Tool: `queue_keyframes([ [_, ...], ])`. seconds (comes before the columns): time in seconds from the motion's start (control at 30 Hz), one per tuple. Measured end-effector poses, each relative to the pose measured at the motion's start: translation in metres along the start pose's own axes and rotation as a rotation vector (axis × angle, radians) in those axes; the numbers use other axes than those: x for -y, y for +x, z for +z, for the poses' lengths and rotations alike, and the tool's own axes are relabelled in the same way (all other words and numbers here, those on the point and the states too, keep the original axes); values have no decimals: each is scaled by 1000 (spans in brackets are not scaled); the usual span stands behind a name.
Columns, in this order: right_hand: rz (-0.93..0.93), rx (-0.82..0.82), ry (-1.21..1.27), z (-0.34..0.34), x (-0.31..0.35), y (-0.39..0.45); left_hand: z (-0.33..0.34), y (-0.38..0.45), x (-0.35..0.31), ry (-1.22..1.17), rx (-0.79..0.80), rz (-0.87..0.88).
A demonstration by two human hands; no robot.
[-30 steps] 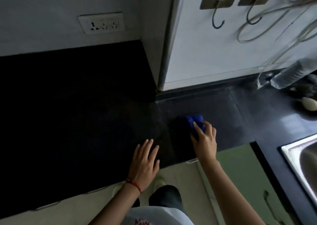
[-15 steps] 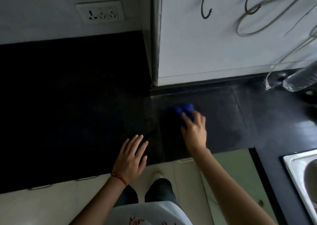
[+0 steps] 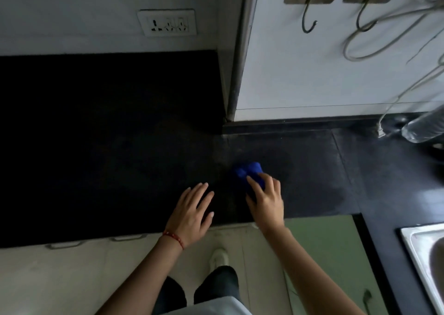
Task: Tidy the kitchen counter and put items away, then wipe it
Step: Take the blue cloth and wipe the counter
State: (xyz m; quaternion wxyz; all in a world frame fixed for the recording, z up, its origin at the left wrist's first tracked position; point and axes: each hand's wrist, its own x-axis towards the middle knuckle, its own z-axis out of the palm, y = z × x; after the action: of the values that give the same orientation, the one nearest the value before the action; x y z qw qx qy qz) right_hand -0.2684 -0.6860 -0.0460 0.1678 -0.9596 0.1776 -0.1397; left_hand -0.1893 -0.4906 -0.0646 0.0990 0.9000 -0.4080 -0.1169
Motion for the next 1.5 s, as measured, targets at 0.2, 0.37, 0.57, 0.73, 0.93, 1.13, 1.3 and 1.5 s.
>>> queue_keyframes([
  [0.2, 0, 7, -6, 5, 27, -30, -11, -24, 14, -126, -66, -151],
  [0.37, -15, 23, 88, 10, 56, -48, -19, -91, 43, -177, -134, -269],
  [0.57, -110, 53, 184, 31, 142, -66, -36, -202, 110, -216, -230, -468],
  [0.73, -306, 166, 242, 63, 247, -96, -11, -319, 179, -396, -228, -764],
  [0.93, -465, 342, 270, 119, 361, -139, 32, -478, 227, -540, -186, -1182],
  [1.13, -556, 571, 200, 170, 441, -156, 58, -584, 225, -841, -344, -1597],
  [1.3, -706, 706, 72, 217, 511, -154, 72, -616, 227, -1027, -474, -1799],
  [1.5, -822, 859, 36, 281, 601, -146, 47, -644, 301, -1052, -631, -1879],
])
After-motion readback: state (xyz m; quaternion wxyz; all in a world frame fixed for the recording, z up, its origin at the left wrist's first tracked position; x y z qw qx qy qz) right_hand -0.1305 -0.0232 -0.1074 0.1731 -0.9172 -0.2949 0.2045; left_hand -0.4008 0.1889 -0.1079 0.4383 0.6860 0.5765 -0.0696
